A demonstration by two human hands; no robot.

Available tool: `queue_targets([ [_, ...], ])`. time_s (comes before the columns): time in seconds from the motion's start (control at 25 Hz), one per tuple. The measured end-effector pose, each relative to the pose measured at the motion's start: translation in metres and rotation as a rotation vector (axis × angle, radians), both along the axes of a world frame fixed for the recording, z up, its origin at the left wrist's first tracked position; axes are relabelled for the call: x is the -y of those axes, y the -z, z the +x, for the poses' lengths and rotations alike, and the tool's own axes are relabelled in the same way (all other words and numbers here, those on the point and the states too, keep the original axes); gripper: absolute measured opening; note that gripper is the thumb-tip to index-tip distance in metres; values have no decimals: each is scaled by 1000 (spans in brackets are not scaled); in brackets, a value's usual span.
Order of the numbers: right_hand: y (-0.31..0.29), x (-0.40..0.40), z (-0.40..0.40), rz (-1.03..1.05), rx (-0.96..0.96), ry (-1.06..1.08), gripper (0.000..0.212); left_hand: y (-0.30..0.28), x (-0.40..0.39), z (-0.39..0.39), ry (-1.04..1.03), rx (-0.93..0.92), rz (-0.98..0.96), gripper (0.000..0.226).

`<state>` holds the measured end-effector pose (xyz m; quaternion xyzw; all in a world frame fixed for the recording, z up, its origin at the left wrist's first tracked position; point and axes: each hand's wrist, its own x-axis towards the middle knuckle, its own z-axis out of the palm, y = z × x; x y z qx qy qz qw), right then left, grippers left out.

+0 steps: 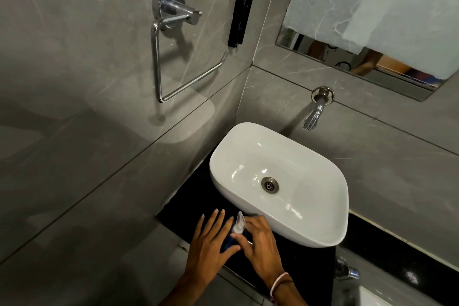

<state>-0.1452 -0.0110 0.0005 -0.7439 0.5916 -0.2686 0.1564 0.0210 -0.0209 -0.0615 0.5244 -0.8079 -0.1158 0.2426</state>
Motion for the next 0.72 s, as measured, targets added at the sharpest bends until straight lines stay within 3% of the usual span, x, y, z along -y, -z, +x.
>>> queue_targets([
  [0.16,-10,-1,-1,83,59,-15,49,-1,-4,1,1,-13,27,68],
  [0.28,-20,-3,-1,119,175,88,57,-3,-2,3,12,-11,56,69],
  [0.4,-38,5,0,100,84,86,37,-5,-1,2,15,-1,88,73],
  [0.52,-58,14,3,119,-29,-123,13,-6,-2,3,24,5,90,71],
  [0.64,-67,21,1,196,-182,-339,33,-9,-2,3,21,-6,81,72],
  [0.72,-70,21,0,225,-192,-320,41,-10,-3,3,16,5,84,74],
])
